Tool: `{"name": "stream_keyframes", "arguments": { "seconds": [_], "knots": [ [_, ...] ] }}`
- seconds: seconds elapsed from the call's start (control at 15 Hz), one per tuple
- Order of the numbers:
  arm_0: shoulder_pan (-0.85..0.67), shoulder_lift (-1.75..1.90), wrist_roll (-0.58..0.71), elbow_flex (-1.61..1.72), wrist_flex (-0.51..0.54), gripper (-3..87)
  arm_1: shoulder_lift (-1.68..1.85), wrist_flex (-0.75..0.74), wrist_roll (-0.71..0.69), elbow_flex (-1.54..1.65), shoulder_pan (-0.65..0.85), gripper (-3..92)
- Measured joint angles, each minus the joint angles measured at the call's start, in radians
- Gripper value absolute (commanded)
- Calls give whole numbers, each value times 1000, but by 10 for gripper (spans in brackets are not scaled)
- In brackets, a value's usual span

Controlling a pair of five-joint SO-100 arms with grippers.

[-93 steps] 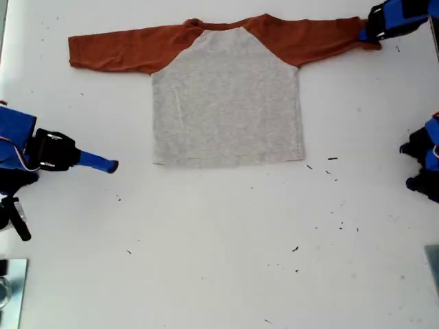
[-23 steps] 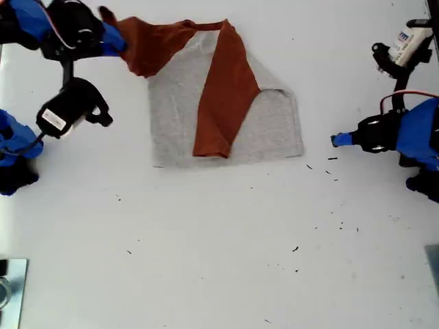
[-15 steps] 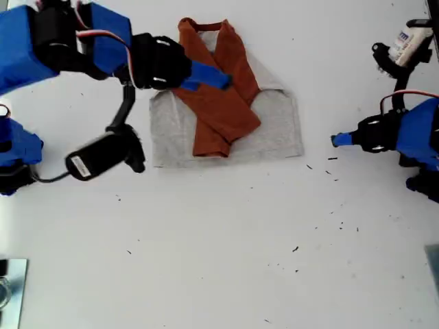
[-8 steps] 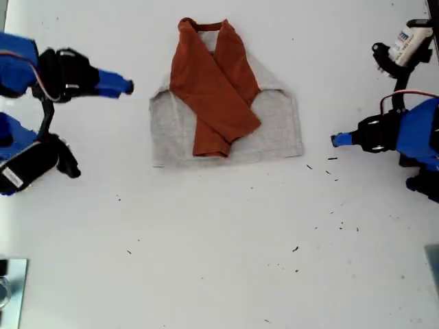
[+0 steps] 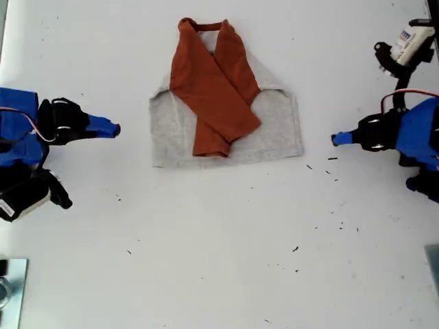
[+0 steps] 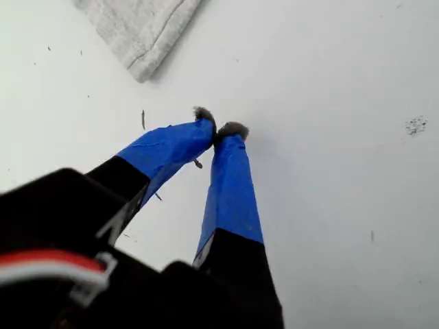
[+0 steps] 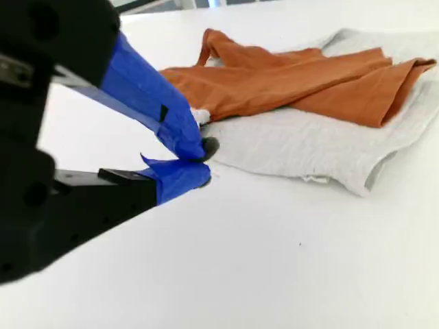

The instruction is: Fold t shirt

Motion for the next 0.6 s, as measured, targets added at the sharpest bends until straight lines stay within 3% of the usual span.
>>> {"name": "stream_keyframes", "arguments": {
  "seconds": [0.07, 0.13, 0.2, 0.33, 0.47, 0.6],
  "knots": [
    [21, -110, -23, -67, 3, 21, -34, -8, 18, -34, -2, 218],
    [101, -307, -91, -196, 26, 162, -158, -6, 34, -124, 2, 271],
    [155, -515, -124, -385, 117, 222, -328, 6, 37, -279, 2, 296],
    [199, -897, -124, -785, 272, 251, -699, 57, 37, -629, -11, 316],
    [212, -1111, -112, -996, 284, 253, -1031, 95, 37, -896, -43, 316],
    [221, -1259, -91, -1037, 229, 254, -1215, 89, 35, -973, -57, 309]
  ]
}}
